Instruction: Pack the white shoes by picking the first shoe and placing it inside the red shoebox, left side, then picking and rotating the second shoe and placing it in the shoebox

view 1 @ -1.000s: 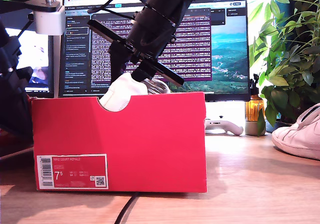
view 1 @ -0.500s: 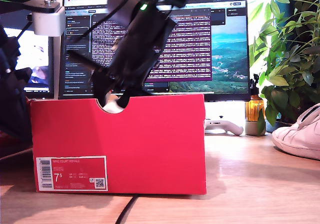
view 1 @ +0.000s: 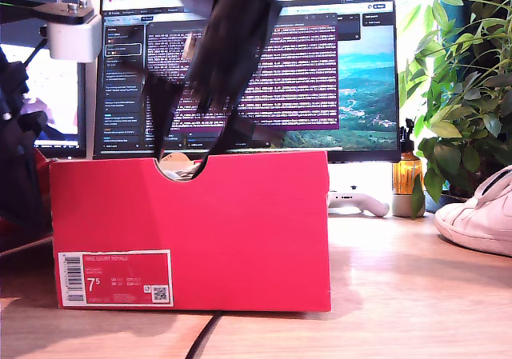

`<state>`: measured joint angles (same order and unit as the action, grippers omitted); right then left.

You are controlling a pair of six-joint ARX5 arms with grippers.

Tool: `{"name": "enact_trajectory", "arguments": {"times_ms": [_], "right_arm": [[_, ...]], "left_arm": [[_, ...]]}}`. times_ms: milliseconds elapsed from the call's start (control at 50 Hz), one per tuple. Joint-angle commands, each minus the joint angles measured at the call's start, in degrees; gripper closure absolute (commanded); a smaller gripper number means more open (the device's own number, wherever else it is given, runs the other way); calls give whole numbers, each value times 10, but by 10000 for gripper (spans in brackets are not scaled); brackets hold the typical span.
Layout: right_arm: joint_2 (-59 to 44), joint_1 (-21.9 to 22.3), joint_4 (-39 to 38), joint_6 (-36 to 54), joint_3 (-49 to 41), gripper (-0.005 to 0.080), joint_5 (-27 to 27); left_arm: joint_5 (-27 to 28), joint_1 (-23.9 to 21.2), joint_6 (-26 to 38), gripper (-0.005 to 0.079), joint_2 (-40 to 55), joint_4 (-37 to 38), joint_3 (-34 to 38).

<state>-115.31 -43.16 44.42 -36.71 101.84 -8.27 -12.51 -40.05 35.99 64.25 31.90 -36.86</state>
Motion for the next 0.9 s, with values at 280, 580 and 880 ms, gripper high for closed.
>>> {"name": "enact_trajectory", "arguments": {"times_ms": [280,580,880], "right_arm": [[54,58,172,58,141,389,10],[54,123,337,-13,155,389,157],[97,153,340,-146,151,389,223]], "left_arm": [[10,-2,-1,761,2,-2,-1],[17,-2,-1,761,2,-2,-1],[18,-2,-1,761,2,-2,-1]]}}
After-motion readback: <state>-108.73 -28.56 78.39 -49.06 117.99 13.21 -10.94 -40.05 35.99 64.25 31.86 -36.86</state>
